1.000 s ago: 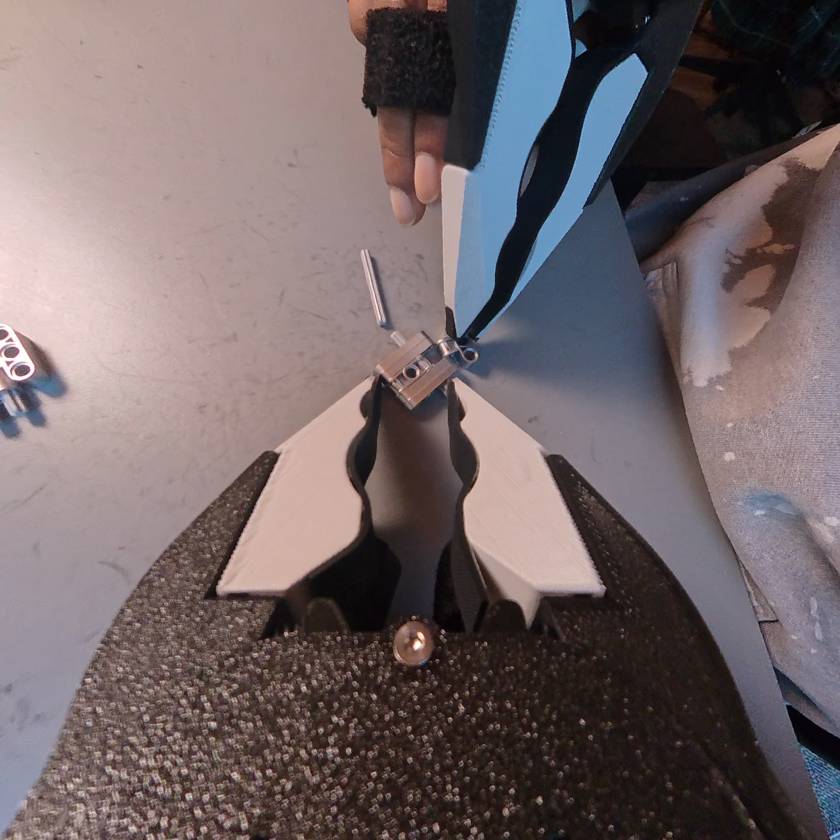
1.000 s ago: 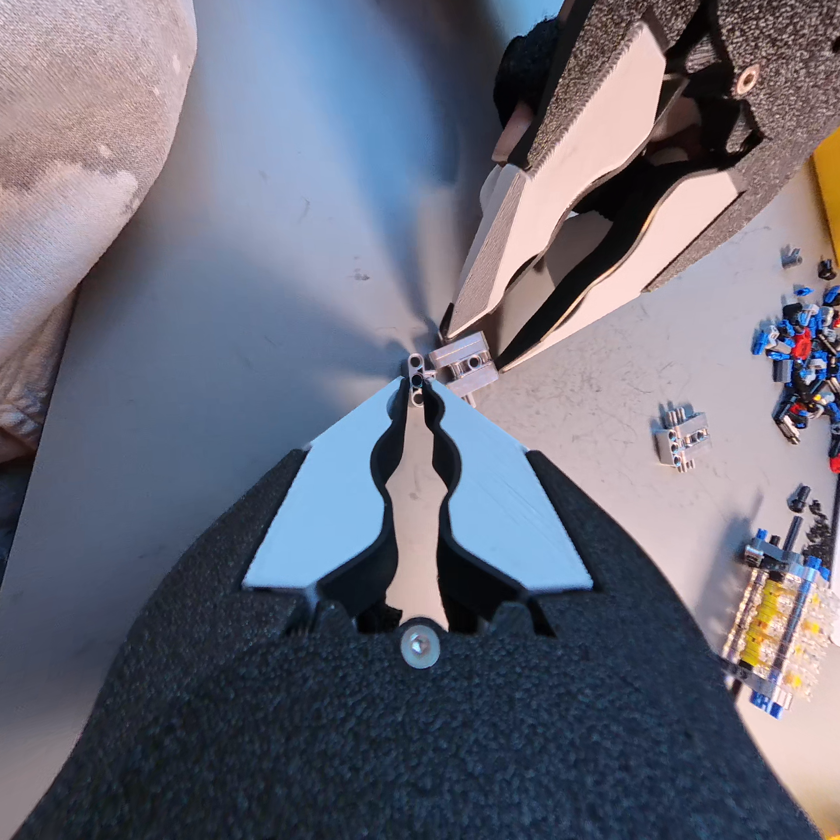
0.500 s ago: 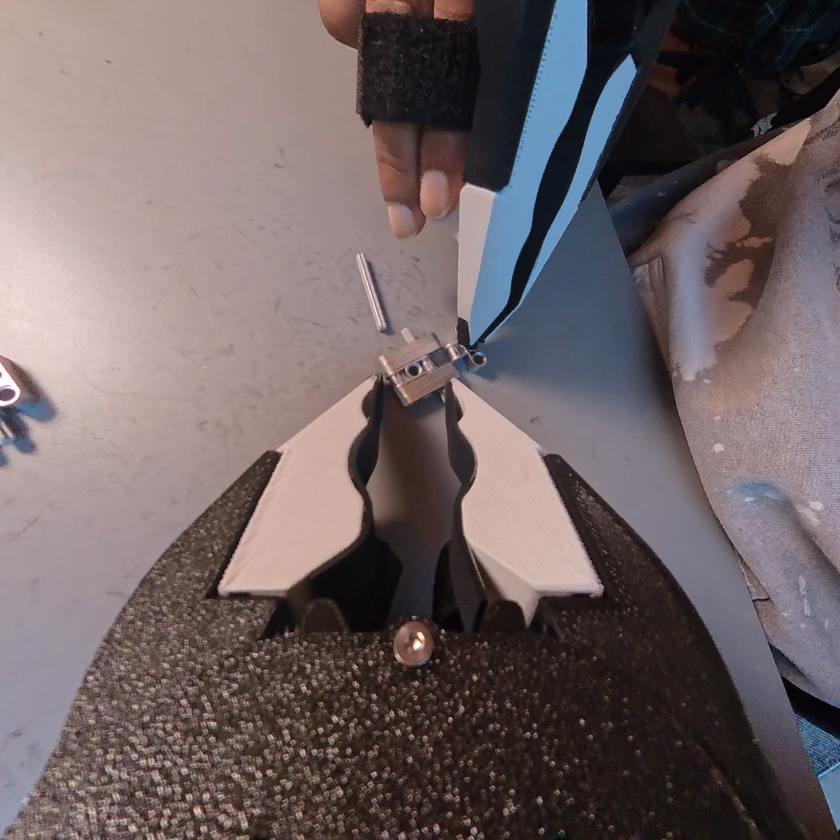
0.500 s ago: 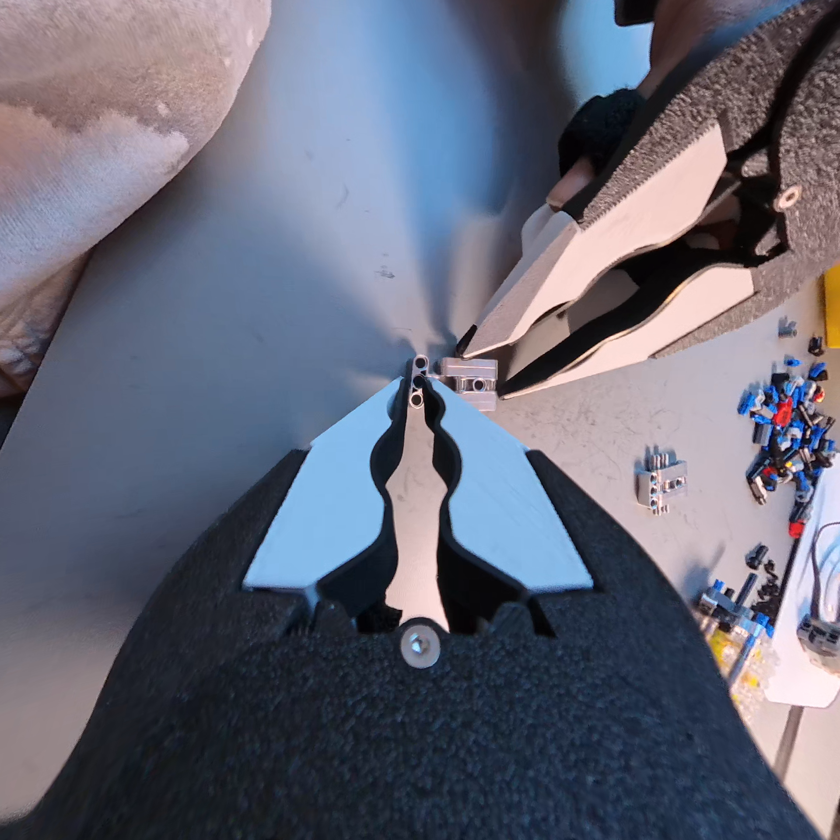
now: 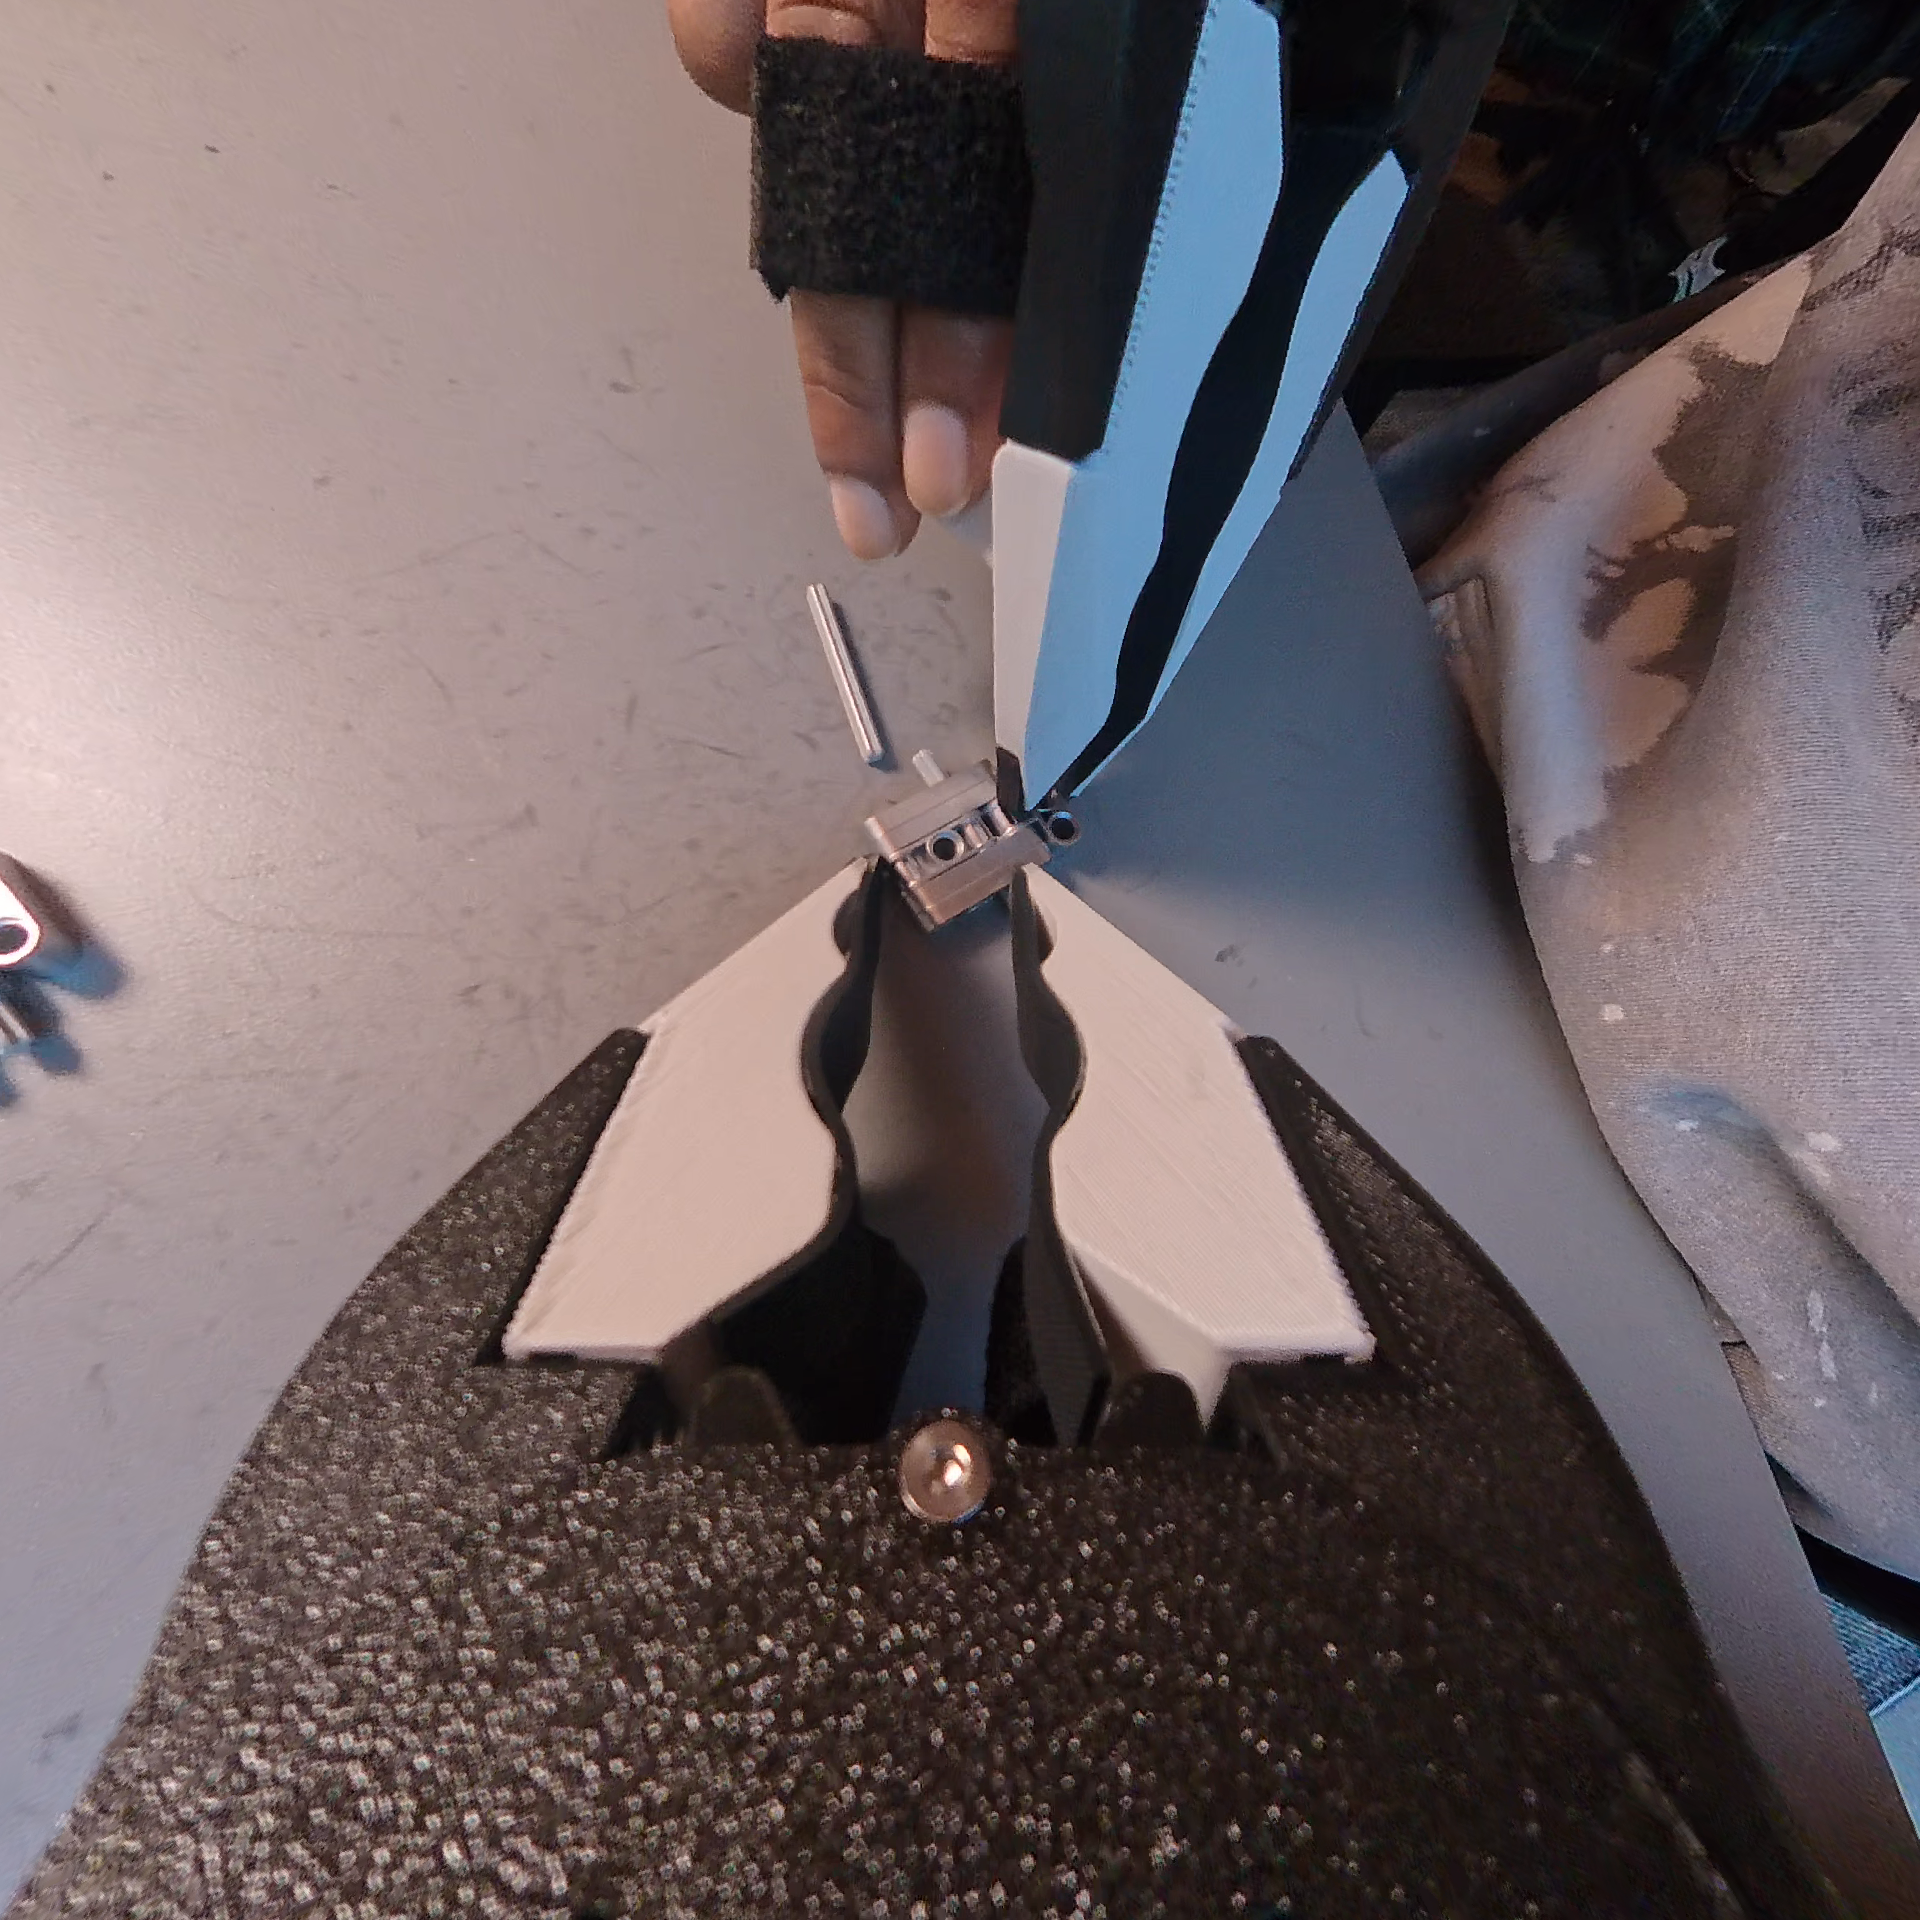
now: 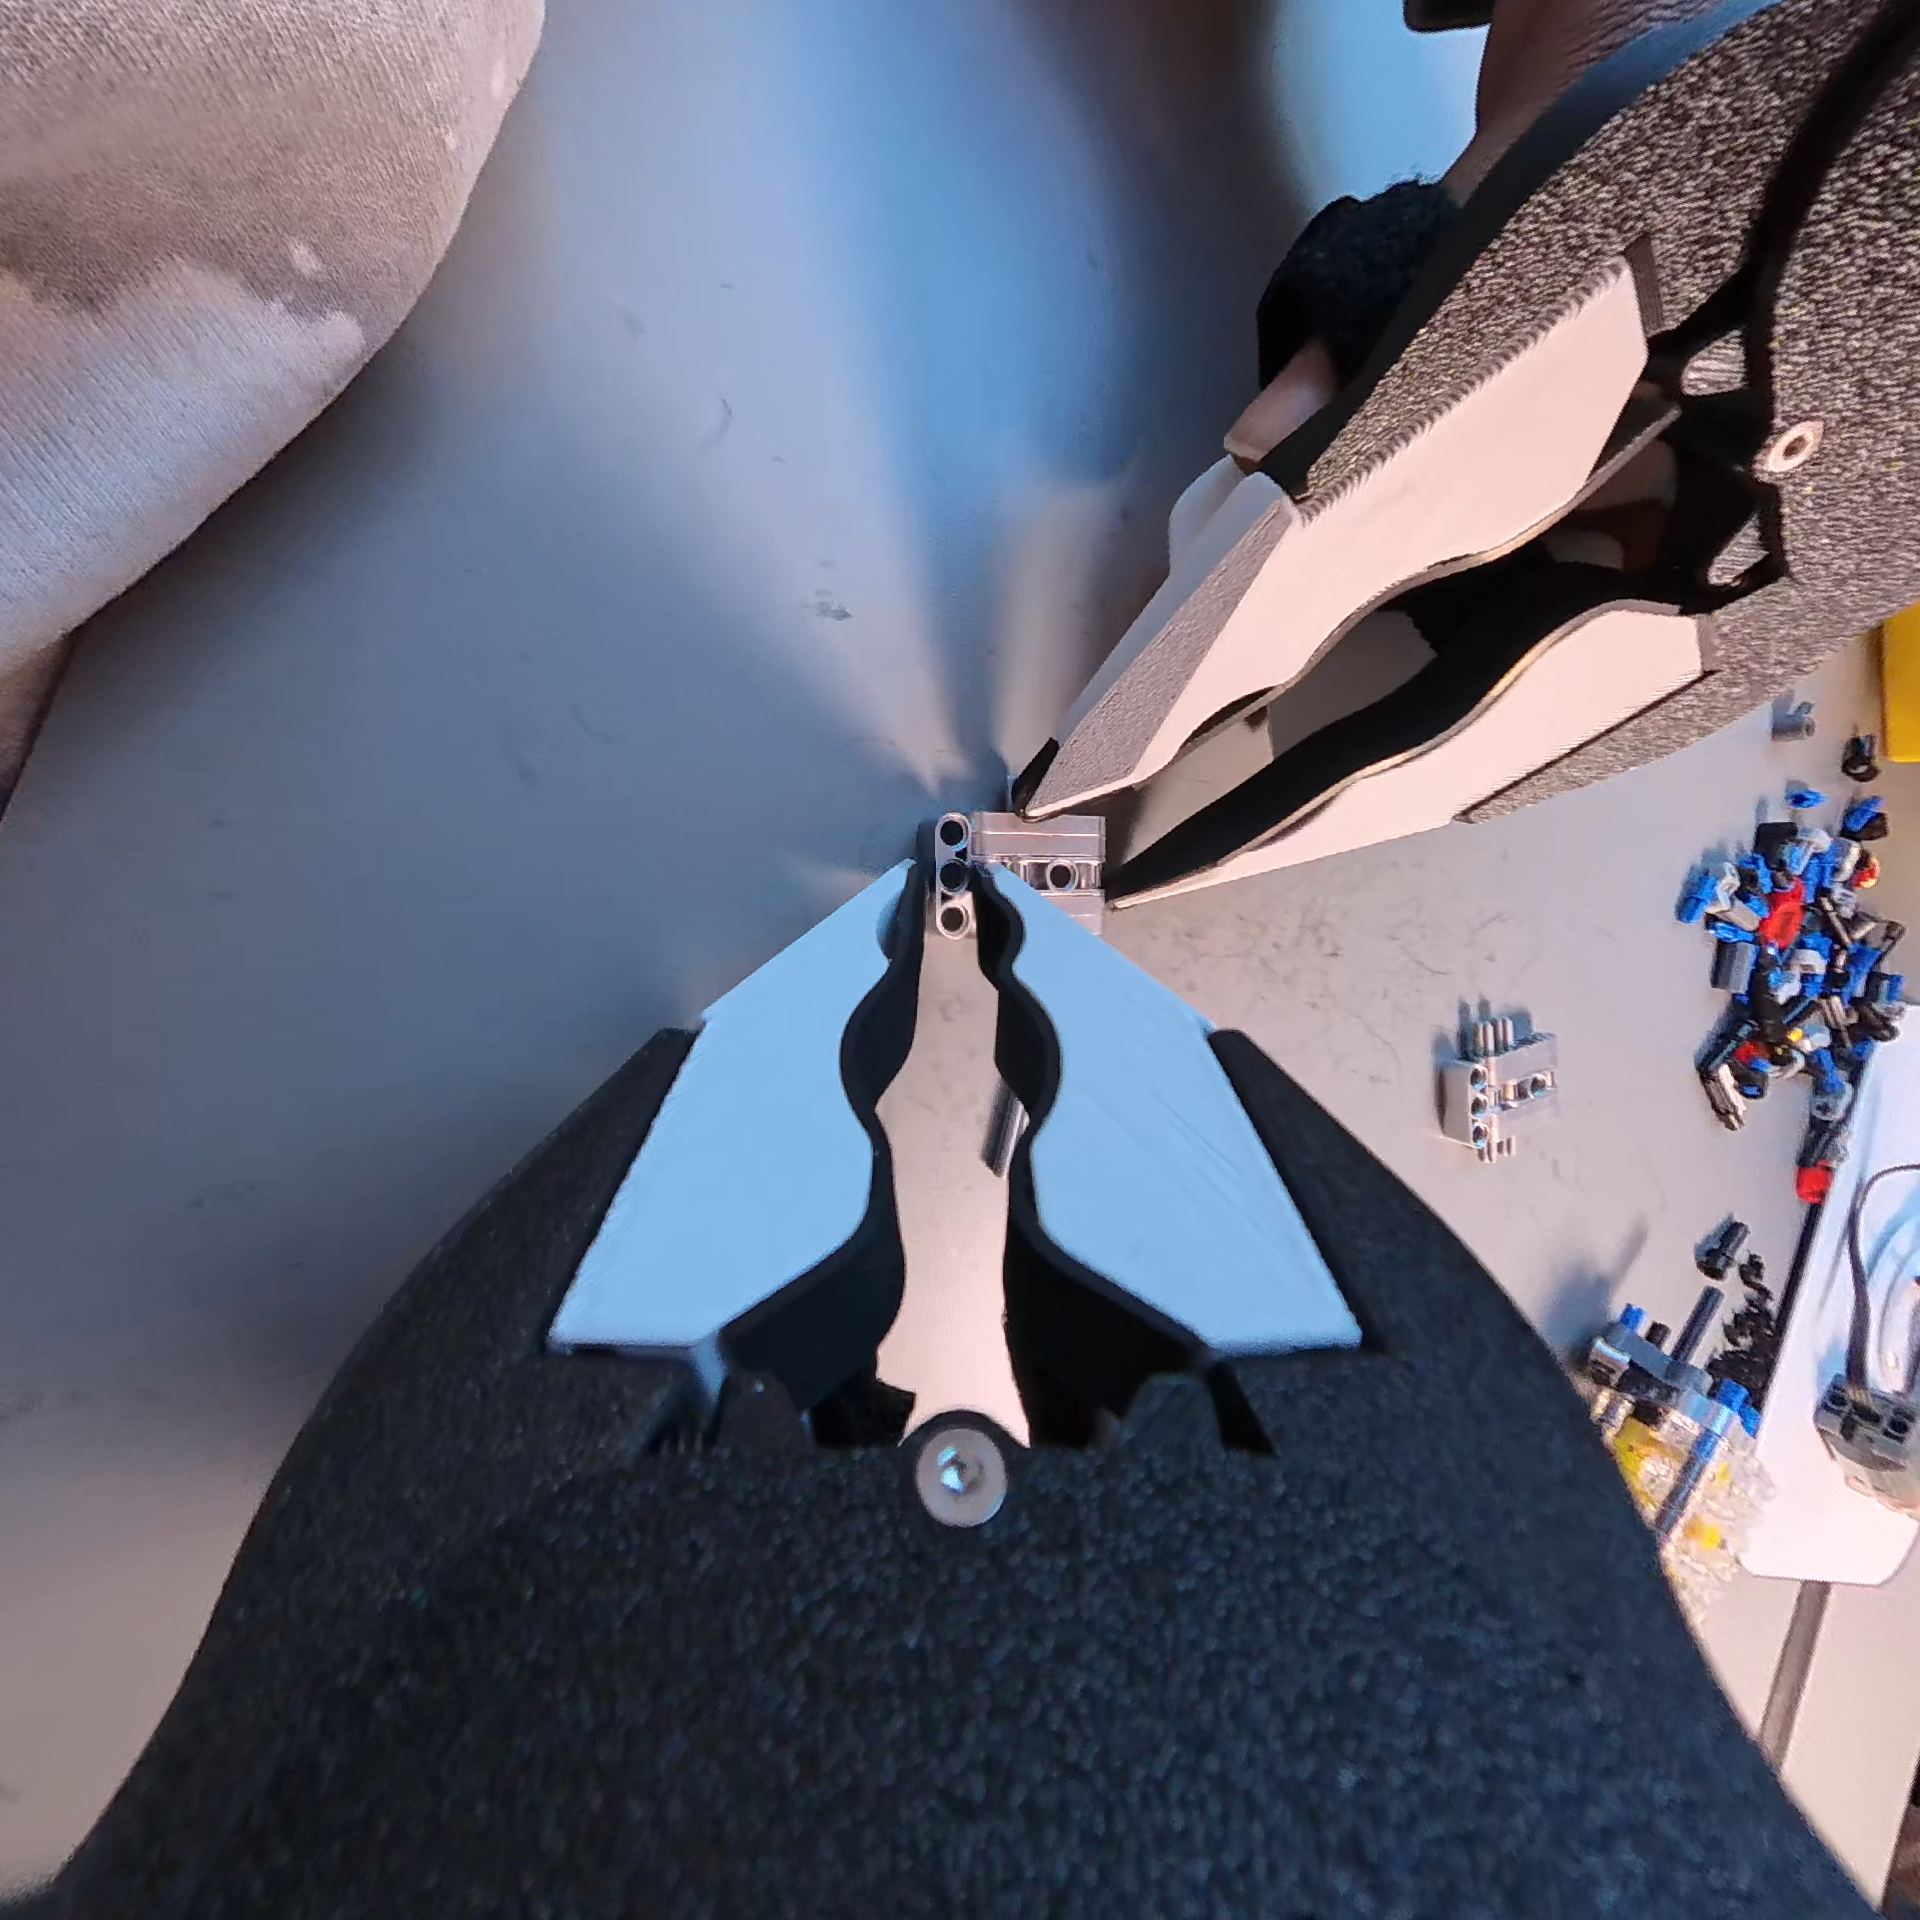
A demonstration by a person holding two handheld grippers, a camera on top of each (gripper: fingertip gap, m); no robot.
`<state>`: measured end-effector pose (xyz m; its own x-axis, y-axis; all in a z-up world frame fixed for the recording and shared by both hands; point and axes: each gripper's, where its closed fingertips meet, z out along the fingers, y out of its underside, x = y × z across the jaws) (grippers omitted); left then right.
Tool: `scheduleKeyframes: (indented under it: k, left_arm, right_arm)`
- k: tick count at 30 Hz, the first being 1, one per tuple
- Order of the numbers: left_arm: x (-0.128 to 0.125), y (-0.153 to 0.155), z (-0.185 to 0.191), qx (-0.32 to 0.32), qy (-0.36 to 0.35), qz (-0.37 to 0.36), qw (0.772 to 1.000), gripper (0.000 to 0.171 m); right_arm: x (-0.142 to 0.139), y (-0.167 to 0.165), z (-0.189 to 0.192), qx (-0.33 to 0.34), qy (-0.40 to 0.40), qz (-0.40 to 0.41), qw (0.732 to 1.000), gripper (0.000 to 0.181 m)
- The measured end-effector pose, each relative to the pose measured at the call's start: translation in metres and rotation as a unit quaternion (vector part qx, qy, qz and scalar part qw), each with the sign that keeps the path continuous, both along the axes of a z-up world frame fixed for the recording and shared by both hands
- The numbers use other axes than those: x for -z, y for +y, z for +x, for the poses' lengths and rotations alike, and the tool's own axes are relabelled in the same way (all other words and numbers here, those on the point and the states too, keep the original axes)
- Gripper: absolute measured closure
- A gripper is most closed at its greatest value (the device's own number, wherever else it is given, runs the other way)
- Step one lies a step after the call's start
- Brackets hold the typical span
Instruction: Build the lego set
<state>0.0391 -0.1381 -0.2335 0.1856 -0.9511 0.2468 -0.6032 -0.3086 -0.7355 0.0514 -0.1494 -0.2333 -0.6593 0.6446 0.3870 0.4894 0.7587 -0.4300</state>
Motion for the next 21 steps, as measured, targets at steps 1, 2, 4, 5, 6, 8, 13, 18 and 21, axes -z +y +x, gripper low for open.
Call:
scheduleKeyframes:
  k: [1,2,4,5,6,8,13,18,21]
  left_arm:
    - [0.000,0.000,0.000,-0.001,0.000,0.001,1.000,0.148]
    - [0.000,0.000,0.000,-0.001,0.000,0.002,1.000,0.148]
    - [0.000,0.000,0.000,-0.001,0.000,0.003,1.000,0.148]
    - [0.000,0.001,0.000,-0.003,0.000,0.005,1.000,0.146]
    - [0.000,0.002,0.000,-0.006,0.000,0.007,1.000,0.145]
    - [-0.001,0.003,-0.001,-0.011,-0.001,0.010,1.000,0.142]
    - [-0.004,0.003,-0.001,-0.048,0.007,0.014,0.999,0.127]
    - [-0.002,0.001,-0.001,-0.150,0.050,0.027,0.987,0.099]
    - [-0.001,0.002,0.005,-0.203,0.065,0.046,0.976,0.097]
  right_arm:
    - [0.000,0.000,0.000,0.002,0.002,0.002,1.000,0.175]
    - [0.000,0.000,0.000,0.006,0.003,0.000,1.000,0.175]
    - [-0.002,-0.001,0.002,0.014,0.004,-0.015,1.000,0.174]
    - [-0.004,-0.002,0.003,0.020,0.007,-0.026,0.999,0.171]
    - [-0.008,-0.003,0.004,0.027,0.012,-0.039,0.999,0.169]
    - [-0.016,-0.001,0.006,0.049,0.023,-0.073,0.996,0.167]
    - [-0.020,0.016,0.019,0.102,0.030,-0.092,0.990,0.166]
    - [-0.011,0.017,0.019,0.121,0.034,-0.088,0.988,0.163]
    - [-0.008,0.027,0.021,0.143,0.041,-0.096,0.984,0.163]
